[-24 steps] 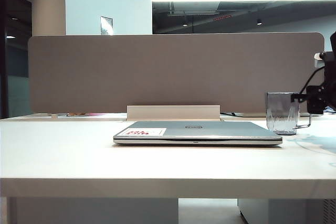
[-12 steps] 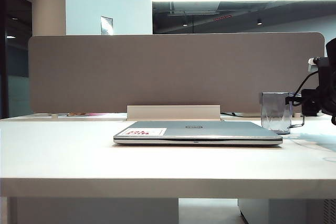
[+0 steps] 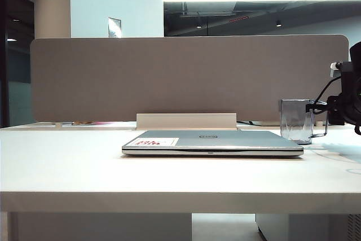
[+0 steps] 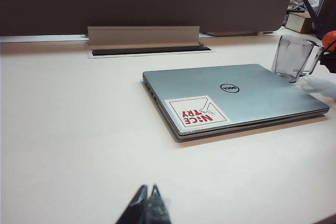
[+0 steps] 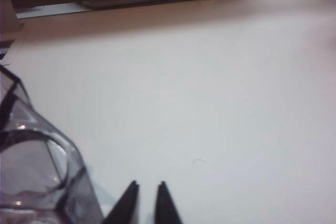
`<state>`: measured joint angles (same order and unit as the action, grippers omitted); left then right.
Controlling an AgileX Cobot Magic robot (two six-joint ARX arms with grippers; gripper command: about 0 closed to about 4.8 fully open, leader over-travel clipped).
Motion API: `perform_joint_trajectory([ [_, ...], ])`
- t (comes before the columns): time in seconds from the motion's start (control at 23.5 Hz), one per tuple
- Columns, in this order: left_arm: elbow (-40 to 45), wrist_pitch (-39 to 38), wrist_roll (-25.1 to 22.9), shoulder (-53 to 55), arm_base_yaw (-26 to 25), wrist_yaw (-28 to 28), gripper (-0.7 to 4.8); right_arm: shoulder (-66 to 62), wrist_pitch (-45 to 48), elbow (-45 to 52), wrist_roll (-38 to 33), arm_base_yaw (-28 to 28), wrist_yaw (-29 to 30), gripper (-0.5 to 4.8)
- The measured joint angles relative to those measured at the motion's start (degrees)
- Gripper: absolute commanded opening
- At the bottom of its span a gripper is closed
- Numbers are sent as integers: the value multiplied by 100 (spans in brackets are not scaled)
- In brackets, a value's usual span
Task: Pick up the water cup and place it on the side of the laptop close to you.
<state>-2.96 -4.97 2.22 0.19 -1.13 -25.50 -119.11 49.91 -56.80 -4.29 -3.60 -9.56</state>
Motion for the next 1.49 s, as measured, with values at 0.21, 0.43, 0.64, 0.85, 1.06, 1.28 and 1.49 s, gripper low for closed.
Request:
perform_joint_trajectory([
  [0.21, 0, 0, 0, -2, 0, 0, -3, 0, 22, 0, 4, 0, 46, -1],
  [0.43, 2, 0, 0, 0, 0, 0, -3, 26, -197, 2, 103, -2, 59, 65],
  [0.64, 0, 0, 0, -2, 0, 2, -3, 289, -885, 199, 146, 50, 77, 128],
  [0.85, 0, 0, 0, -2, 0, 94, -3, 457, -785, 267, 146, 76, 516, 172],
  [1.06, 2, 0, 0, -2, 0, 109, -3, 455, -538, 251, 151, 72, 463, 198],
  [1.28, 0, 0, 0, -2, 0, 109, -3, 411, -354, 153, 149, 68, 354, 222],
  [1.49, 2, 0, 0, 0, 0, 109, -3, 188, -341, -138, 151, 68, 354, 220],
])
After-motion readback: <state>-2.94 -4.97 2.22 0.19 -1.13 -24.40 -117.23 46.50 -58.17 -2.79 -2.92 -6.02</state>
